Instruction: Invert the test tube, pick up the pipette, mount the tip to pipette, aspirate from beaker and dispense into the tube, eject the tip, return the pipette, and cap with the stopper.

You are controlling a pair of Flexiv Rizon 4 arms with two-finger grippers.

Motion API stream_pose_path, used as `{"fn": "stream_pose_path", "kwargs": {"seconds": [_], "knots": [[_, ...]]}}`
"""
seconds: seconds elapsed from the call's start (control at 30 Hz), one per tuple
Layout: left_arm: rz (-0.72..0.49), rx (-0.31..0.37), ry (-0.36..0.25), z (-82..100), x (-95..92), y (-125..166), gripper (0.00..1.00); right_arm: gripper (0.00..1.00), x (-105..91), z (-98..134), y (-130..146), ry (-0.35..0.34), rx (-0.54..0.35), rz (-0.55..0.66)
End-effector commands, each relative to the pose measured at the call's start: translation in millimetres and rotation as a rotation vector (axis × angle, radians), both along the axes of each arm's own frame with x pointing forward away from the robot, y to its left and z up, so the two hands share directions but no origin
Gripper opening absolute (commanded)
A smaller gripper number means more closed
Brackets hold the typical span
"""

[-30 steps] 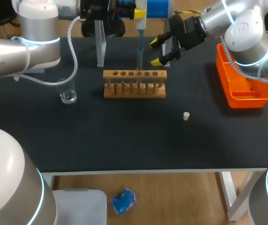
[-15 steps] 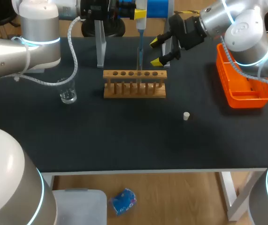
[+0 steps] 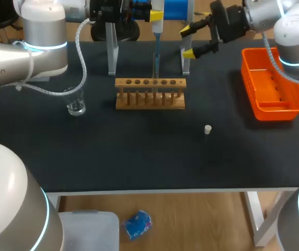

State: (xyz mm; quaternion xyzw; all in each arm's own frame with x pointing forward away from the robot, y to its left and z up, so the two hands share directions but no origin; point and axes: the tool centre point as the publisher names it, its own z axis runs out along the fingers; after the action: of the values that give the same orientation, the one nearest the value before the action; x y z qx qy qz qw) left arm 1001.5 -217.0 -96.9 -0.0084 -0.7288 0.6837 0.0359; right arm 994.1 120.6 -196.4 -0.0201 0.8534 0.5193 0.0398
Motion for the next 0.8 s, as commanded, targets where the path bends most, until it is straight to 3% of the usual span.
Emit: {"fn": "stream_pose_path", "kwargs": {"seconds": [0.03,0.47,0.8], "knots": [[0.003,0.000,-0.001,0.4,-0.8,0,0.00,1.00,-3.6,18,-6,-0.016,-0.005,0.001],[0.003,0.000,-0.001,0.4,-0.8,0,0.00,1.00,-2.5,102,-15,-0.077,0.060,-0.013],[0.003,0.000,-0.001,0.4,-0.8,0,0.00,1.00,-4.3,151,-7,-0.036,0.149,0.043]]}}
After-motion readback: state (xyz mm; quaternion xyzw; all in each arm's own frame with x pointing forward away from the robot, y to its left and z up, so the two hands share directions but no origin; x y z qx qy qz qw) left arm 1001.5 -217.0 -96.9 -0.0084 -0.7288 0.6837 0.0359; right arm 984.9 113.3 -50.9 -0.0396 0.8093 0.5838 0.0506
